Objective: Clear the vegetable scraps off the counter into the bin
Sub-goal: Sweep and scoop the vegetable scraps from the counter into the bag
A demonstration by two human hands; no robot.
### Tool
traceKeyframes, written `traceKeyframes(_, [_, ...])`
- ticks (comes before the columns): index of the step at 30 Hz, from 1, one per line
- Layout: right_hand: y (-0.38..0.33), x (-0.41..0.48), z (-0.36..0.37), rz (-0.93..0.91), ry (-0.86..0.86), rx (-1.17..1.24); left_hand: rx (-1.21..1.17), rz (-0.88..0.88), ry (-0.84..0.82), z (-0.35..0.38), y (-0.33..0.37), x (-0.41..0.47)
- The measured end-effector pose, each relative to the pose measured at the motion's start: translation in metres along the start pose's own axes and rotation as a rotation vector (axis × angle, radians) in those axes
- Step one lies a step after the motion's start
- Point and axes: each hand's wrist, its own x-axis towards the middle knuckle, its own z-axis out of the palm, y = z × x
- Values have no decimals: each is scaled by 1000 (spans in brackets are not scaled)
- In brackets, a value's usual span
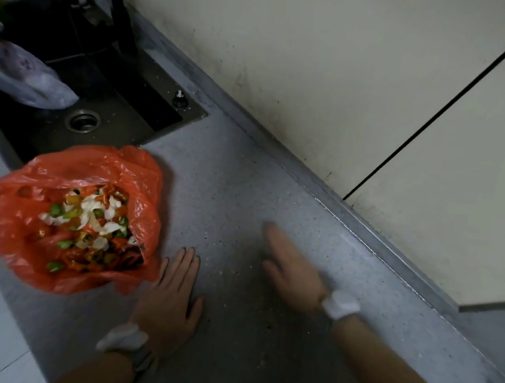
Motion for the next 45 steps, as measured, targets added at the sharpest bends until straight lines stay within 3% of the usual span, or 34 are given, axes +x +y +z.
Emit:
traceKeyframes(5, [71,55,-32,293,107,-69,-26,-15,-2,-2,2,-1])
traceKeyframes(12, [57,147,-17,207,8,-205,-55,-31,16,7,0,0])
traceKeyframes(16, [20,143,0,-14,-135,-312,-22,-44,14,2,3,-1])
traceKeyframes(21, [-36,71,31,-318,-263,-358,-80,-64,10,-3,5,-3])
traceKeyframes(27, [-36,17,23,-548,-431,-206,-129,-100,15,-8,8,-4])
traceKeyframes(29, [-18,45,4,-488,-319,-161,-103,-138,20,-7,8,-4])
traceKeyframes(32, [23,120,-22,-178,-53,-179,-98,-133,22,-3,6,-2])
traceKeyframes(36, [39,193,-18,123,-29,-153,-121,-117,-13,-4,4,-4])
traceKeyframes(40, [-14,206,15,-132,-125,-249,-130,-110,-33,-10,5,-3])
traceKeyframes(45, [-52,135,42,-570,-254,-257,-162,-118,35,-11,6,-5])
